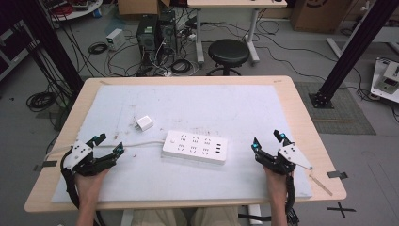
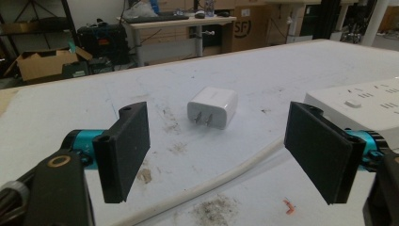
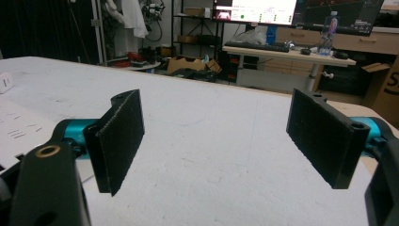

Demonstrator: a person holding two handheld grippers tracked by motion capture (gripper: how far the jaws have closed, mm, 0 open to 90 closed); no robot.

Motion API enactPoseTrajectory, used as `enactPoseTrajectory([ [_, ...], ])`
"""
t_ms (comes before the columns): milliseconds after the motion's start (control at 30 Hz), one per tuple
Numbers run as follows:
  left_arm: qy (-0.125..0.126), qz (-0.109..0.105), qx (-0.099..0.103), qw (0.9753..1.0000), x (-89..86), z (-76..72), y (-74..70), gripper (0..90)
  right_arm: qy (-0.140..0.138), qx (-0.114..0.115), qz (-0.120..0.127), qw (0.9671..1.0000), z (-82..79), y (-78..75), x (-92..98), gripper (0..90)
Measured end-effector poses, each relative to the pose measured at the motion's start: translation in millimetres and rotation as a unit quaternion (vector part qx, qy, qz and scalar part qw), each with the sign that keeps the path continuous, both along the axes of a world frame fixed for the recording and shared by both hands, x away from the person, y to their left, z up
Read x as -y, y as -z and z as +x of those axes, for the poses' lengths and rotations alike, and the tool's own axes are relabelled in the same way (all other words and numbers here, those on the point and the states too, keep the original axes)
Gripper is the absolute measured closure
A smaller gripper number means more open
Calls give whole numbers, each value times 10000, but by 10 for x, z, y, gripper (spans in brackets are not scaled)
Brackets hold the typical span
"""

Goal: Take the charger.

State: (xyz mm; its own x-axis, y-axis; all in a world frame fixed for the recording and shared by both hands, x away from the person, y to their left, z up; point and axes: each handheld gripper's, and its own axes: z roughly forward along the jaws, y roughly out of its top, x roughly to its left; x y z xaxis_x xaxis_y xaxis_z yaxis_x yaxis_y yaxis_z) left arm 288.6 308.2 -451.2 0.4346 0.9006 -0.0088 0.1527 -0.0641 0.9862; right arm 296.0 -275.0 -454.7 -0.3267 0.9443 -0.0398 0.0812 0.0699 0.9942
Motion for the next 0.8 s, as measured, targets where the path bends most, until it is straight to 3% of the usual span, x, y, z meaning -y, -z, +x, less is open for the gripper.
enactPoseTrajectory([
  [200, 33, -53, -18, 10000, 7, 29, -24, 228, -16, 23, -42, 10000, 4, -2, 3, 199],
  [233, 120, 56, 18, 9999, 48, 38, -130, 228, -16, 23, -42, 10000, 4, -2, 3, 199],
  [300, 258, 99, 23, 9996, 73, 57, -208, 228, -14, 45, -61, 10000, 5, -2, 1, 199],
  [400, 603, 172, -146, 9979, 118, 126, -335, 225, -6, 41, -60, 10000, 5, -2, 0, 199],
  [433, 603, 172, -146, 9979, 118, 126, -335, 224, -6, 41, -60, 10000, 5, -2, 0, 199],
  [467, 703, 350, -252, 9966, 157, 193, -426, 212, -3, 41, -67, 10000, 5, -1, 1, 199],
  [633, 802, 460, -371, 9950, 186, 291, -531, 196, 8, 37, -60, 10000, 6, -2, 0, 199],
  [667, 938, 551, -521, 9927, 210, 449, -644, 182, 10, 37, -70, 10000, 6, -2, 0, 199],
  [800, 1018, 771, -735, 9891, 266, 625, -735, 181, 6, 36, -70, 10000, 5, -2, -1, 199],
])
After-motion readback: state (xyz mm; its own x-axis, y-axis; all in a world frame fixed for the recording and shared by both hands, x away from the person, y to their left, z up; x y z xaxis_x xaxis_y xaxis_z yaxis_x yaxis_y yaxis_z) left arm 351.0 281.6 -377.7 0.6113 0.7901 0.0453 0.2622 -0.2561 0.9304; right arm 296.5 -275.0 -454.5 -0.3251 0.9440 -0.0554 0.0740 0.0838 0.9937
